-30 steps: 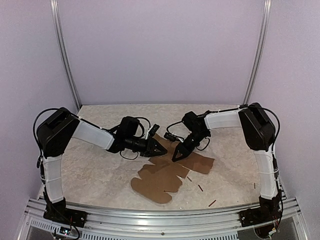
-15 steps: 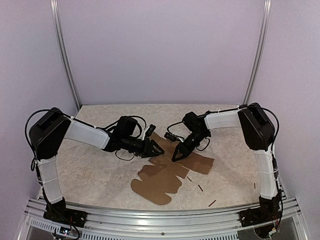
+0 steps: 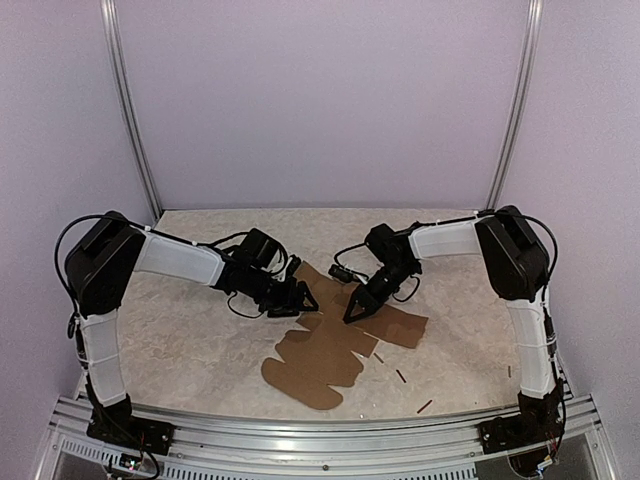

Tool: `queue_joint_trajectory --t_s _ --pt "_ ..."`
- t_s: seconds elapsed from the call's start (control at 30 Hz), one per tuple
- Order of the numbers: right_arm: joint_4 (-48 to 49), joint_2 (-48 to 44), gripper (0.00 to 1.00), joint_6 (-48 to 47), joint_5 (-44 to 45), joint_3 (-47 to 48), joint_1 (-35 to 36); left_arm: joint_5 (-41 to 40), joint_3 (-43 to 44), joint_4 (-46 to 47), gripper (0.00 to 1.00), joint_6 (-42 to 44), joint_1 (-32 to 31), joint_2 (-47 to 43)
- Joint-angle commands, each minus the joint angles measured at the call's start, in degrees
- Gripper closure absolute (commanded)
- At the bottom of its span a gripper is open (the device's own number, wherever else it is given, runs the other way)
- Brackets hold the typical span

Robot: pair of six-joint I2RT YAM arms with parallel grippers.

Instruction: Fold the paper box

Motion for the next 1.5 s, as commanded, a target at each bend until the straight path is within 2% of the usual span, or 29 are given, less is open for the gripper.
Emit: queue_joint_trajectory --t_s 0.0,0.17,0.5,0.8,1.0,1.3,1.47 --pt "-1.15 3.84 0.94 0.16 5.62 -0.47 0.02 2.88 1.08 -3.5 0.36 -0.37 -1.55 3.2" --pt "-1.0 3.69 0.94 0.21 6.14 -0.49 0.02 6.46 1.57 -2.71 0.4 -1.14 -2.12 3.76" --pt "-0.94 4.09 0.95 0.3 6.47 -0.24 0.02 8.22 0.47 2.6 0.44 -0.09 -2.58 -1.9" --pt "-1.51 4.27 0.95 0.21 7.36 0.64 -0.03 13.73 0.79 6.75 0.47 -0.76 -3.26 -0.32" --pt "-1.6 4.36 0.95 0.56 6.41 0.47 -0.24 16.17 1.11 8.06 0.53 -0.4 -3.96 0.37" --pt "-1.52 4.8 0.95 0.74 5.91 0.7 -0.51 18.25 1.07 6.76 0.57 1.57 -4.92 3.98" --pt "-1.41 5.1 0.95 0.77 5.84 0.39 -0.49 16.46 0.91 5.71 0.57 3.58 -5.8 5.55"
